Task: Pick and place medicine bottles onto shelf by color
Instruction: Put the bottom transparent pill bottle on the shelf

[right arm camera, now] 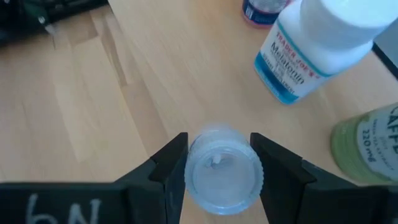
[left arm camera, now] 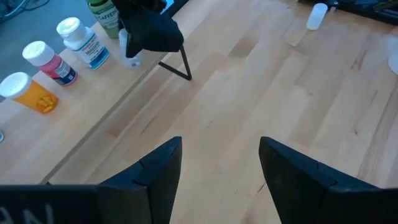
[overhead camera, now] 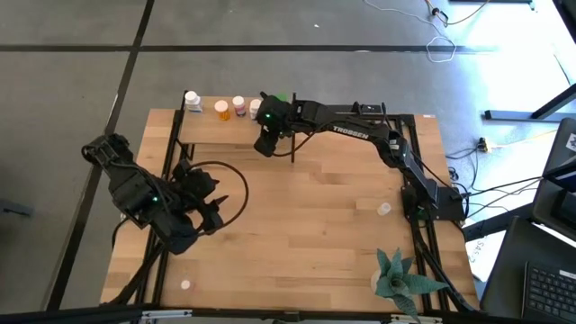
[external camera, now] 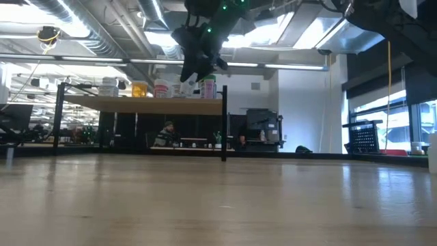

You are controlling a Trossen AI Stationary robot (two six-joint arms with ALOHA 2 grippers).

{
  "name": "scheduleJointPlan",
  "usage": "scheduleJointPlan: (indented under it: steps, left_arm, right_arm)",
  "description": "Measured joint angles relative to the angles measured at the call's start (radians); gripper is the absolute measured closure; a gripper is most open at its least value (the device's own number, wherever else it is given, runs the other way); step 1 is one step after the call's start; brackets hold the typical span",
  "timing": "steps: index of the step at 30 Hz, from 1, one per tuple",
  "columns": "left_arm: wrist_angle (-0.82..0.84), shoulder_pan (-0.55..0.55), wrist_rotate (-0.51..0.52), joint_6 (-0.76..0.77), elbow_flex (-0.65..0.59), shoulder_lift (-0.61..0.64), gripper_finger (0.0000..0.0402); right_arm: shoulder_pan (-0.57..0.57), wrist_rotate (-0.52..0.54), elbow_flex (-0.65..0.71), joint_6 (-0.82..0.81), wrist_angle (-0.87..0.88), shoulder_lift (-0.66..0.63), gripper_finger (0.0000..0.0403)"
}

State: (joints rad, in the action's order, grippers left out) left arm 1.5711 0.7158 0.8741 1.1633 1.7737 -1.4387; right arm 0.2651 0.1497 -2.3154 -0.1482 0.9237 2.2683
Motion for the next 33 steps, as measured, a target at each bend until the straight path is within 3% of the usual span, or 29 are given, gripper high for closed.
scheduleJointPlan:
  steps: [33]
  left_arm:
    - [0.000,0.000,0.000,-0.024,0.000,0.000,0.0193]
  right_arm:
    - [0.004,0.040,0.000,0.031,-0.029,0.000,0.0215]
